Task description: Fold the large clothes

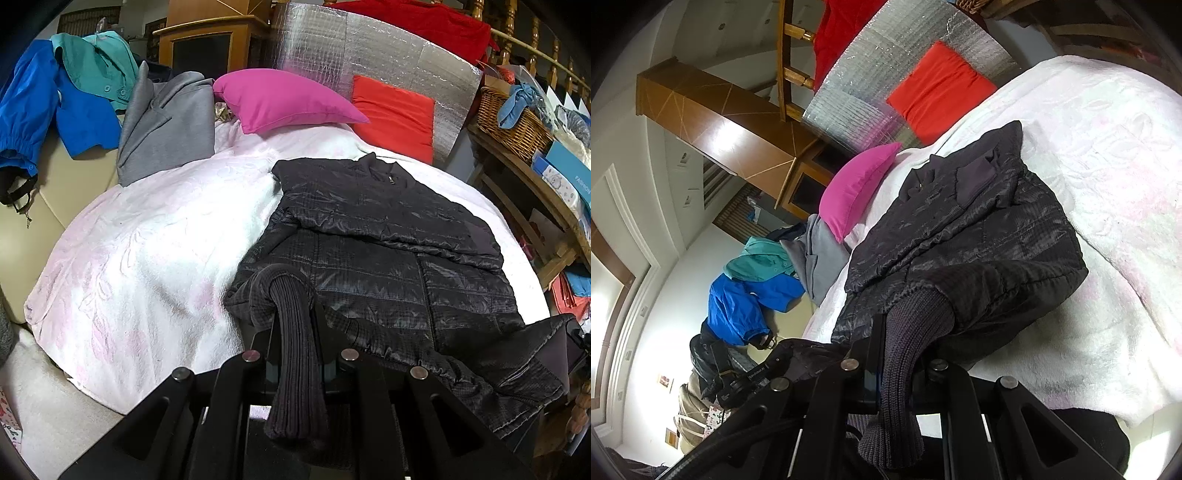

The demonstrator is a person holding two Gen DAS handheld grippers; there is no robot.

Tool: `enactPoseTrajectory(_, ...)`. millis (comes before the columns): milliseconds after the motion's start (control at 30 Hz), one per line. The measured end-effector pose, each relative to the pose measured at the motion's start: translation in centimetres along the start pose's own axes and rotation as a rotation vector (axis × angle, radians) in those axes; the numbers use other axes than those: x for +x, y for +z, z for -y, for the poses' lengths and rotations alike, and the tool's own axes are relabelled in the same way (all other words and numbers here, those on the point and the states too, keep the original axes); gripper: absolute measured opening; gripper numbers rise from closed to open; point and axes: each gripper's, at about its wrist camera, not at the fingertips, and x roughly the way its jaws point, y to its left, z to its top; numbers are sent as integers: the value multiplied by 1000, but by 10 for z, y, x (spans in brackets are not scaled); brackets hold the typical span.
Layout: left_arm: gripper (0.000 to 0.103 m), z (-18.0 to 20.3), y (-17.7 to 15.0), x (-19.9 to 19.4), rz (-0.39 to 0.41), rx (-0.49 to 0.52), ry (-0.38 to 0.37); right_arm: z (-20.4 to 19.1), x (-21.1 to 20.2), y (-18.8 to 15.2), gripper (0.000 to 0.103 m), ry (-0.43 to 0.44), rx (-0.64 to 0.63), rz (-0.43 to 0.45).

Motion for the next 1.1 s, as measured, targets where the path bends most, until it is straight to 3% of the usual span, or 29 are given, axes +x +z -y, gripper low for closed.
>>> enactPoseTrajectory(1100,13,-2,4,-2,20,-11,-2,-9,1,8,9,-16,-35,3)
